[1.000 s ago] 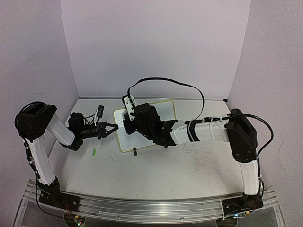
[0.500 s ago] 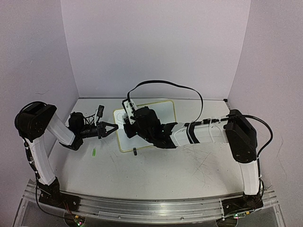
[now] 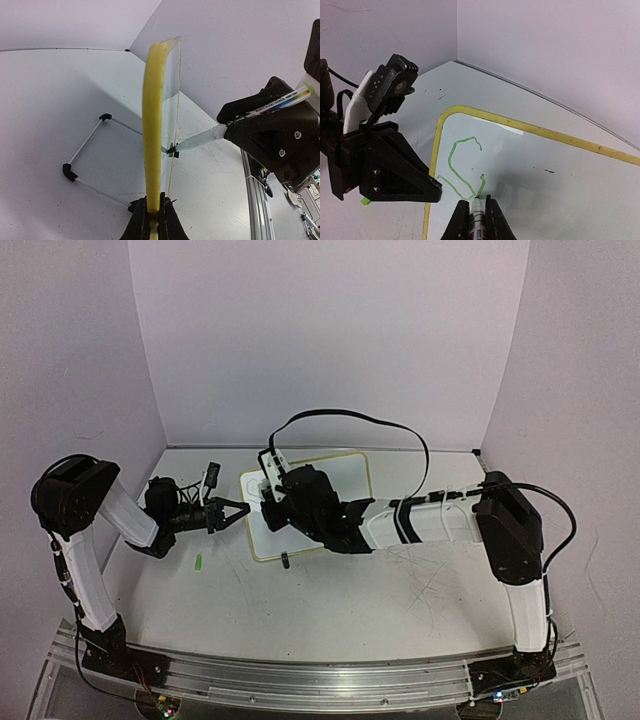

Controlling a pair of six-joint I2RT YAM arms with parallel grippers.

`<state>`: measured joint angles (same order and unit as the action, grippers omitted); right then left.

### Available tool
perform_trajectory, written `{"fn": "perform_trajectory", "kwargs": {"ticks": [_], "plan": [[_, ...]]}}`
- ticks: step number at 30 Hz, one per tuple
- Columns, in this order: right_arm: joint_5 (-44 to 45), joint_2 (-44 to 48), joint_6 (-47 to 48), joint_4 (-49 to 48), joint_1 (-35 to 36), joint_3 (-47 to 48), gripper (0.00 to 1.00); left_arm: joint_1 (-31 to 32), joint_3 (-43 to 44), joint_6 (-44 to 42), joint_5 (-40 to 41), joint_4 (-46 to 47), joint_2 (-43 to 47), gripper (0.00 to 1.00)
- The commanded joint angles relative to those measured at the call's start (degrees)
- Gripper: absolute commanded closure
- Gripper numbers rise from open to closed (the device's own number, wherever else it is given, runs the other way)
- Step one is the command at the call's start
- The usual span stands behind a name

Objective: Write a sentence on the whiteboard

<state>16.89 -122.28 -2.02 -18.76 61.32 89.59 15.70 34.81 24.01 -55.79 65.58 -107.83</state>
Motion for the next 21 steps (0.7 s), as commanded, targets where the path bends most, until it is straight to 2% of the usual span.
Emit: {"fn": "perform_trajectory", "kwargs": {"ticks": [1, 21], "plan": [[2.6, 0.4, 0.6, -1.1, -1.5, 3.2, 1.0, 0.5, 0.7, -2.4, -0.2, -1.6, 1.5, 1.0], [5.4, 3.5, 0.7, -2.1, -2.2, -0.9, 1.0, 0.8, 1.0, -2.8, 0.0, -2.2, 1.4, 1.0]]}}
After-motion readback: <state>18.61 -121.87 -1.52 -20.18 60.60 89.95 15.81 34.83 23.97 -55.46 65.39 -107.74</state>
